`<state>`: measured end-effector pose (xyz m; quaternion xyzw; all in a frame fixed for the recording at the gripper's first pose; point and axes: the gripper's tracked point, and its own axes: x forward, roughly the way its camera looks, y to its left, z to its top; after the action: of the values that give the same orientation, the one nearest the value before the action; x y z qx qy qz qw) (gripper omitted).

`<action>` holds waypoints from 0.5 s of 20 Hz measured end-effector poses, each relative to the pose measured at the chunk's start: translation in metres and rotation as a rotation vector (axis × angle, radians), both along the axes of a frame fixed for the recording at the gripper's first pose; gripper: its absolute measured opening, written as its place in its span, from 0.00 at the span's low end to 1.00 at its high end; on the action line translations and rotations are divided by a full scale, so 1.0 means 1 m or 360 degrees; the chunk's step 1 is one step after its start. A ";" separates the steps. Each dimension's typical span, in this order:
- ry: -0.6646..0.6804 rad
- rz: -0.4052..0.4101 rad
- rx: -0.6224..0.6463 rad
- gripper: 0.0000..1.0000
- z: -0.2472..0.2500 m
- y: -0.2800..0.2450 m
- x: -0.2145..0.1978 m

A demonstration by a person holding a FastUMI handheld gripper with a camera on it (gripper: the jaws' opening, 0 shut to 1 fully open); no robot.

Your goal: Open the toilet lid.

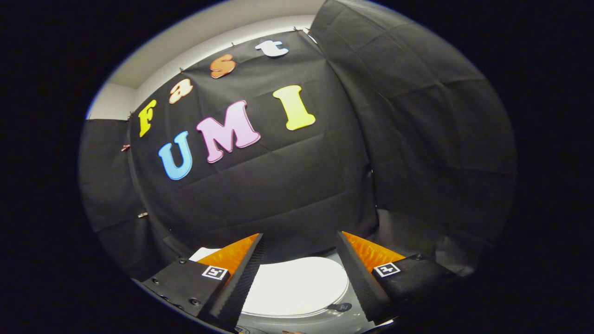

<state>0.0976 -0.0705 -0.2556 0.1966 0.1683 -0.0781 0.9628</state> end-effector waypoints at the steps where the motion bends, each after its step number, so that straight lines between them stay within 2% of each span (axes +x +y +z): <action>1: 0.0027 -0.0030 0.0045 0.98 -0.014 -0.005 0.002; 10: 0.0209 -0.0234 0.0449 0.98 -0.149 -0.045 0.000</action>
<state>0.0974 -0.1158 -0.4048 0.3360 0.2254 -0.1365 0.9043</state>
